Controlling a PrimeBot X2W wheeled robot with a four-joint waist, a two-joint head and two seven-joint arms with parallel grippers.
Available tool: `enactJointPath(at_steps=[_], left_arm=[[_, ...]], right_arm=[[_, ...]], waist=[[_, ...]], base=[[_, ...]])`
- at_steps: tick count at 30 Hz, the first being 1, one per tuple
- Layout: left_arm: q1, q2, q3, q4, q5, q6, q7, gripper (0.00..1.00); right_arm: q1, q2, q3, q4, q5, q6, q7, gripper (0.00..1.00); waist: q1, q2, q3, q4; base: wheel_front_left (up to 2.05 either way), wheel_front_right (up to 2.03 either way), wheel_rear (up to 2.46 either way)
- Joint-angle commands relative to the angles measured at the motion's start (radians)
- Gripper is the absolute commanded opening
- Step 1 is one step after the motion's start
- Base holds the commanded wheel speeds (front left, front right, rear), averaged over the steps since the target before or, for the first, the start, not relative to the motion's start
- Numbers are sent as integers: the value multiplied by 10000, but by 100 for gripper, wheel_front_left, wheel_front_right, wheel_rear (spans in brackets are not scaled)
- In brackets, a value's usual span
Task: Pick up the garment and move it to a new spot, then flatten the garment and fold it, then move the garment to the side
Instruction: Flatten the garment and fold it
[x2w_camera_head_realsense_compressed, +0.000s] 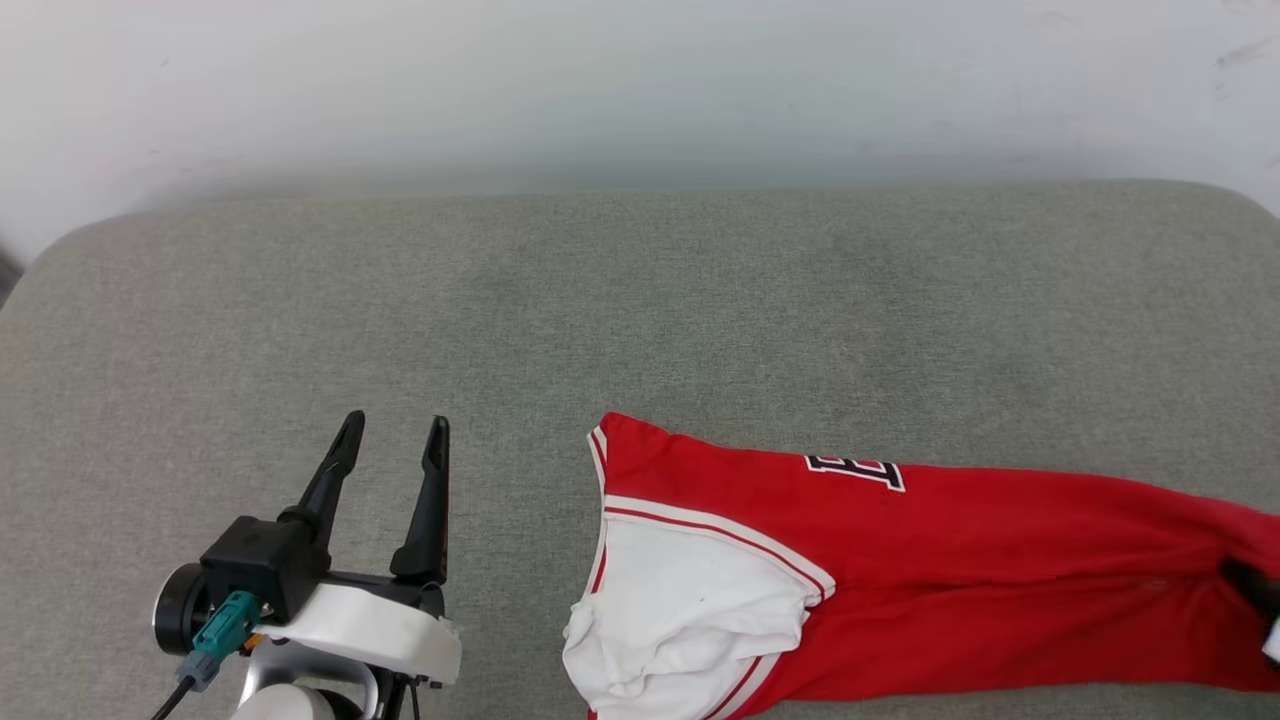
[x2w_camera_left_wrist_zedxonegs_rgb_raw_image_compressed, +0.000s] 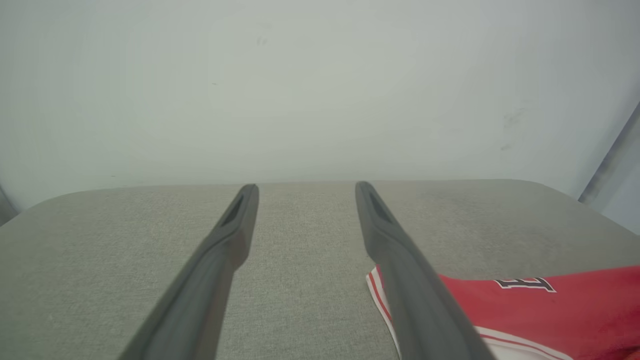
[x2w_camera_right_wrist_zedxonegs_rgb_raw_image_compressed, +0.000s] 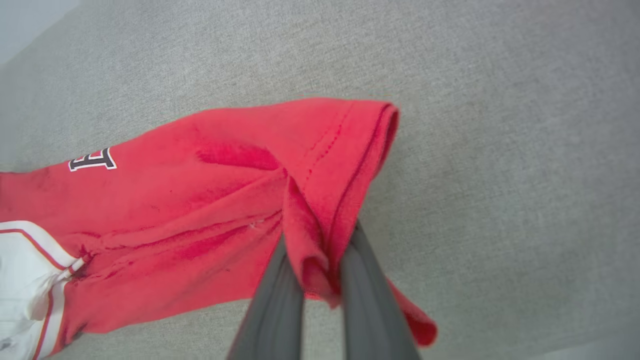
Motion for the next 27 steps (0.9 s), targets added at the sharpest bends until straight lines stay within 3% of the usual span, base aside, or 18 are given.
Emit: enactJointPath(at_steps=[1,8,14,18,27], left_arm=[[3,24,-3,27,-17,-7,-10,100],[14,36,-9,17,-83,-3,-3,100],[-149,32,-79,-16,-83,-32,65,100],[-299,-14,-193,-40,-29,-80,123,100],[-737,-222,-375,53,28,-229,94,100]], right_arm=[[-30,387,-45,-114,413,-6,244,0],[-234,2080,348,-732,2973,-6,2263,0],[-400,2627,1002,-615,4966,-6,3103,0],[-676,2694,1994,-1,6014,-6,2907,0],[-1612,2678,4640,1257,7562,-6,1184,0]], waist=[[0,0,-10,-32],[0,0,-46,-26],[0,0,33,225],[0,0,160,499],[0,0,647,1119]], base=[[0,0,0],[0,0,0],[0,0,0],[0,0,0],[0,0,0]])
